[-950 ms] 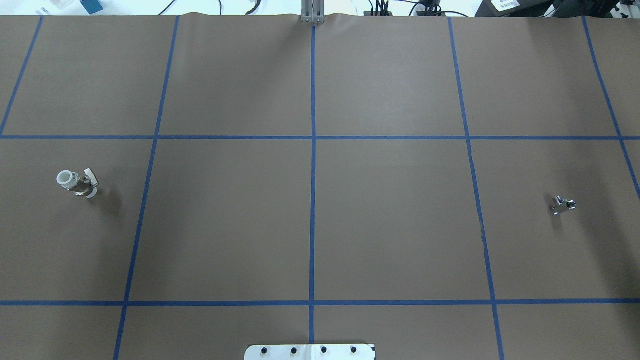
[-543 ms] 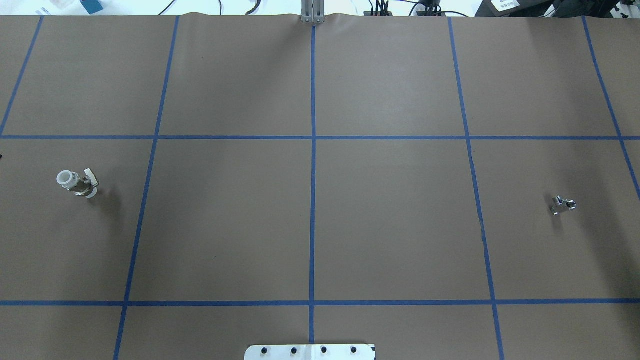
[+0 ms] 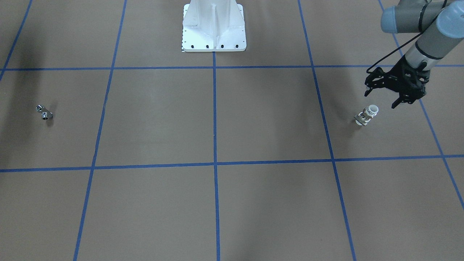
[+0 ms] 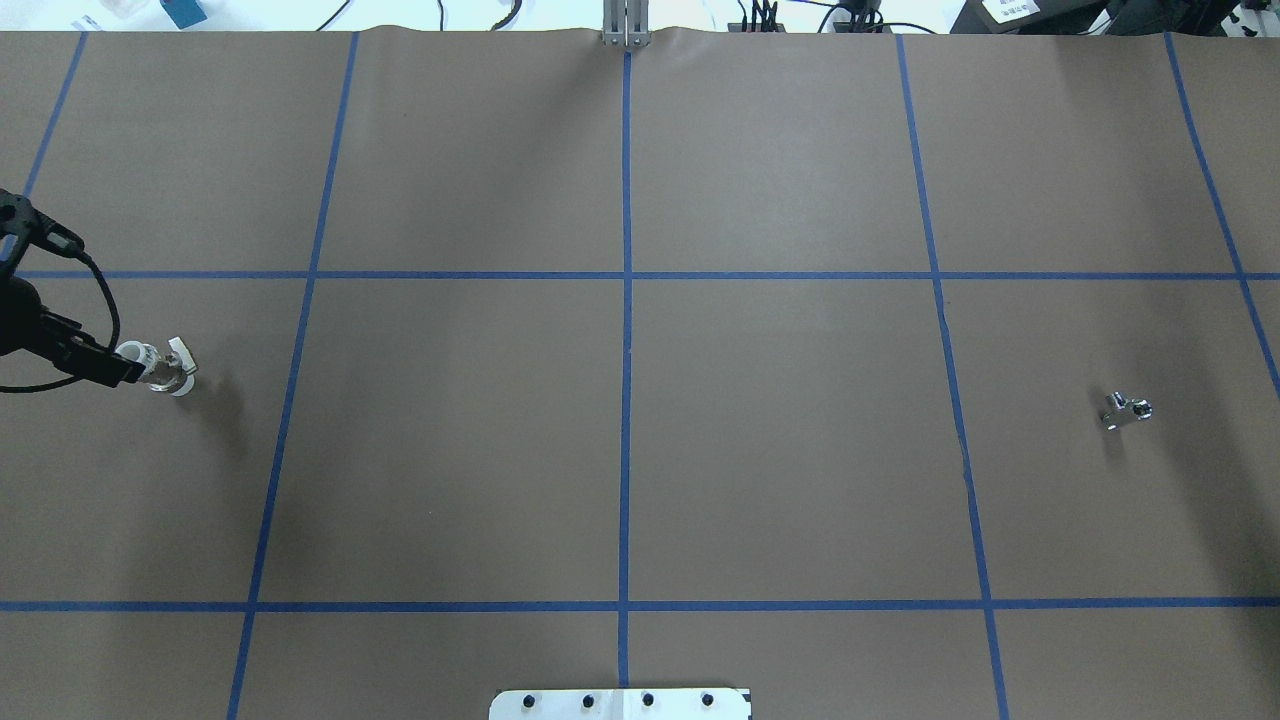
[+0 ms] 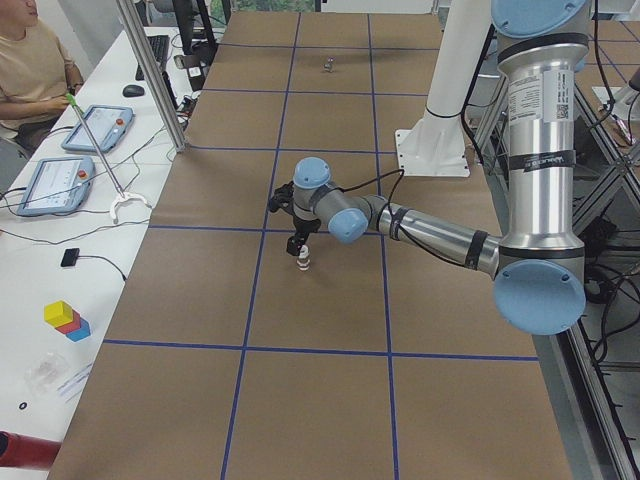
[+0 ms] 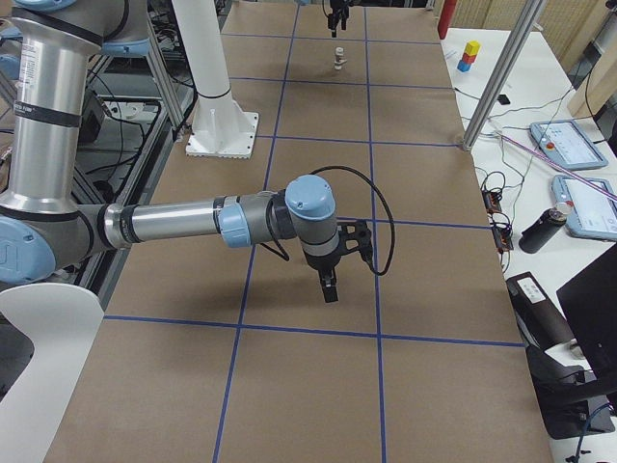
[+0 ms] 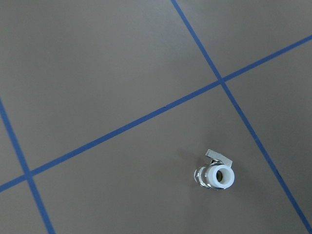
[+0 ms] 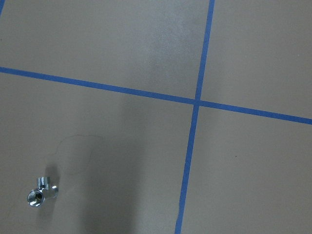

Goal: Assemble PPR valve and pipe with both arms
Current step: 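Lower the left gripper onto the white PPR valve and grasp it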

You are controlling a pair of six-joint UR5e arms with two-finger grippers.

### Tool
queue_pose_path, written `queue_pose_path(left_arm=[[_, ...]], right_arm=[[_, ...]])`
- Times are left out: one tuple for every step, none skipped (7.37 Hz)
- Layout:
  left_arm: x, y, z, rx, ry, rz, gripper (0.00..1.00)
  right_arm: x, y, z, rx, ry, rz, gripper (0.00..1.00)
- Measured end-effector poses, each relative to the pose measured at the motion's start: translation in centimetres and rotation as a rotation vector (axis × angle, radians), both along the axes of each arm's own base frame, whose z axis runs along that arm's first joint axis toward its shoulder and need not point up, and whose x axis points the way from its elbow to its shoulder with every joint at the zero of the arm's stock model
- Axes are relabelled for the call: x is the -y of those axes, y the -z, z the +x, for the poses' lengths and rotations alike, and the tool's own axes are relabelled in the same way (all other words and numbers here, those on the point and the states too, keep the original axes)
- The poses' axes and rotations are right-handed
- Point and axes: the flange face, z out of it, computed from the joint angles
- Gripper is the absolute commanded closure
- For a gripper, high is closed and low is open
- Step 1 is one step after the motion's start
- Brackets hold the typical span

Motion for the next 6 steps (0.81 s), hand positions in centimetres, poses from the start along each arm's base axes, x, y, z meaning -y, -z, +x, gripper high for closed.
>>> queue_pose_path(left_arm=[[0.8, -0.5, 1.6, 0.016, -0.009, 0.003, 0.00], [1.6, -1.0, 2.9, 0.026, -0.017, 0.002, 0.00], [2.0, -1.3, 3.7, 0.032, -0.024, 0.000, 0.00], [2.2, -1.6, 4.0, 0.037, -0.029, -0.002, 0.00], [2.1, -2.0, 4.2, 0.041, -0.033, -0.005, 0.01], [2.0, -2.2, 4.3, 0.044, -0.038, -0.007, 0.06]], right_arm=[[0.0, 0.0, 0.0, 0.003, 0.001, 0.000, 0.00], [-0.1, 0.0, -0.1, 0.007, 0.003, 0.000, 0.00], [-0.1, 0.0, -0.1, 0.008, 0.004, 0.000, 0.00], [-0.1, 0.0, -0.1, 0.009, 0.004, 0.001, 0.00], [-0.1, 0.0, -0.1, 0.009, 0.005, 0.001, 0.00], [-0.1, 0.0, -0.1, 0.009, 0.005, 0.001, 0.00]])
